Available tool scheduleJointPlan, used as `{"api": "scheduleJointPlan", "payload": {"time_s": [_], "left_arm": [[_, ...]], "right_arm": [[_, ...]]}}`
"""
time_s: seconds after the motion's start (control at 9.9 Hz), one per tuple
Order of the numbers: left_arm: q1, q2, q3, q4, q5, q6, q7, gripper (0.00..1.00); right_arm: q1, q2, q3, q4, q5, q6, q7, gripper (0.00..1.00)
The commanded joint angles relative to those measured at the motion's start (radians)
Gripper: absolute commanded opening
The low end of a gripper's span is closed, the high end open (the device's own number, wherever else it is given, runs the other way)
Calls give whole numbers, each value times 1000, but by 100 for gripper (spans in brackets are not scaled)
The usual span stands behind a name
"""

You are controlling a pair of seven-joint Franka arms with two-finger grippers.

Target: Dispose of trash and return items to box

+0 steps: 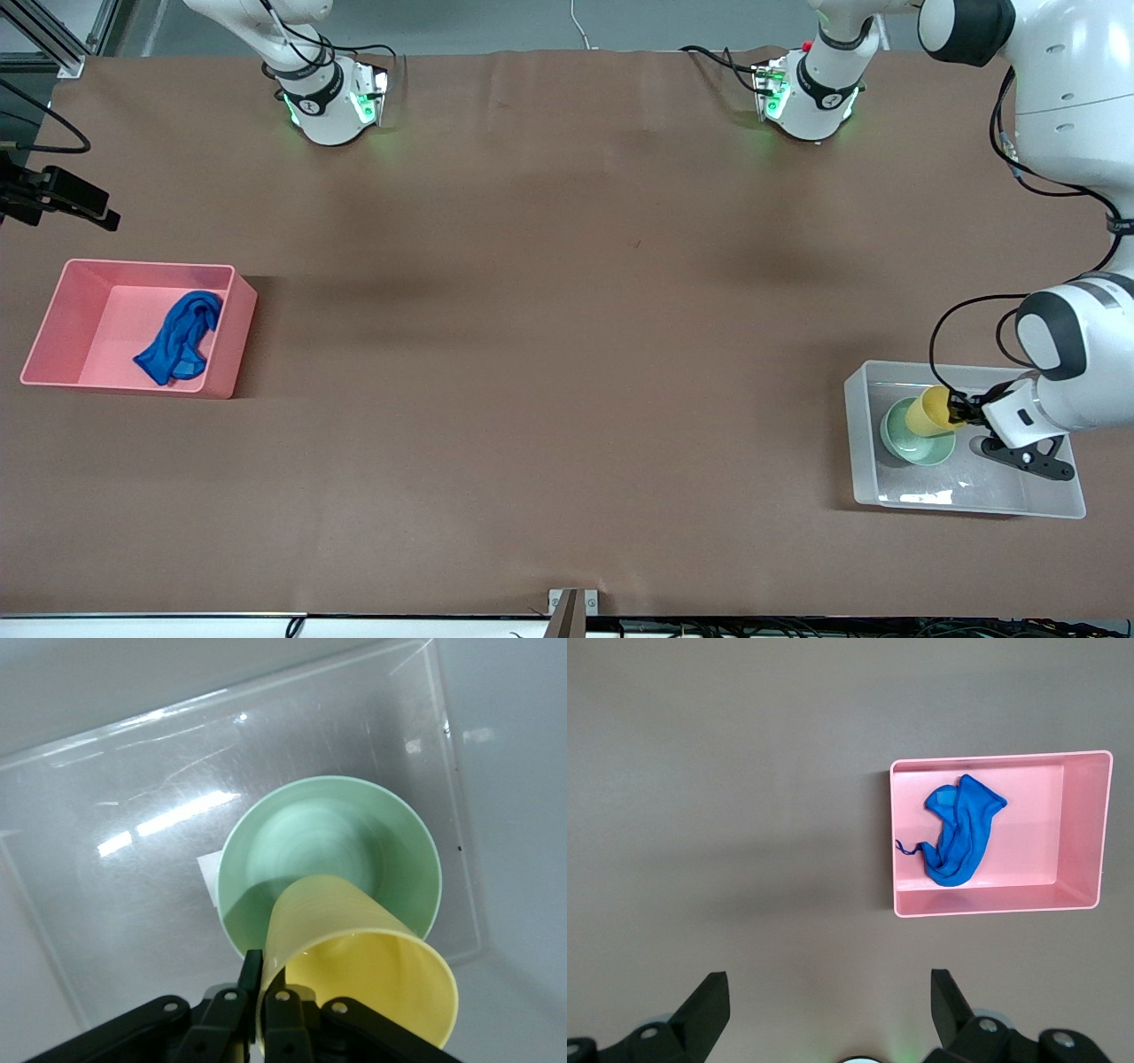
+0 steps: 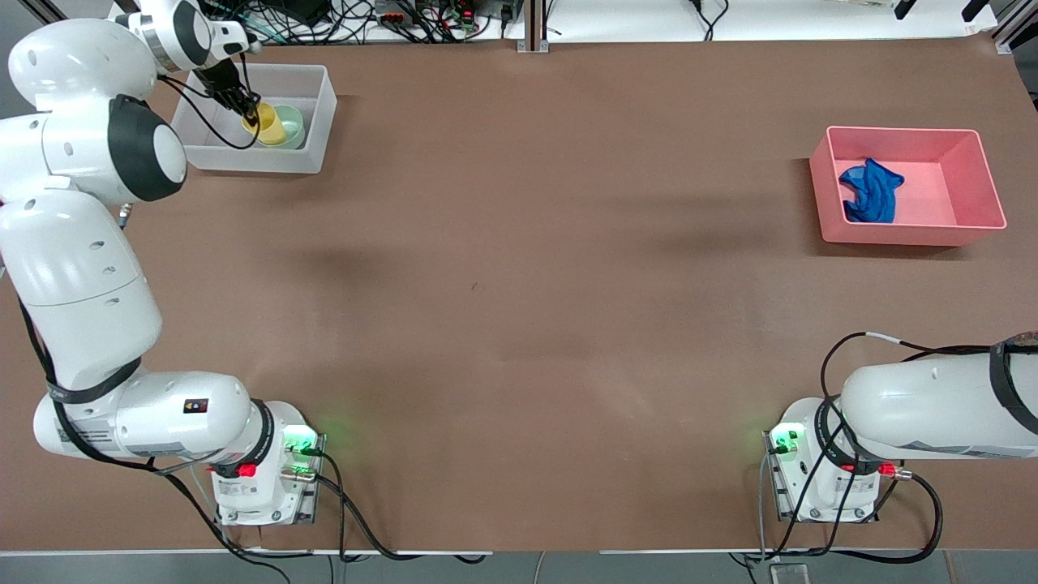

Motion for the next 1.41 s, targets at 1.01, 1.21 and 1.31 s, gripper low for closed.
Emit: {"api": "scheduleJointPlan", "payload": {"time_s": [1.01, 1.21, 1.31], "left_arm": [[-52, -641, -111, -91, 144, -445, -568, 100], [-50, -679, -134, -59, 149, -529, -569, 100], [-50, -673, -137, -4, 156, -590, -569, 100]], "right_arm": [[-11, 0, 0, 11, 15, -7, -13, 100], [-11, 0, -1, 11, 15, -7, -13, 100], [-11, 0, -1, 10, 15, -7, -18, 100]]}}
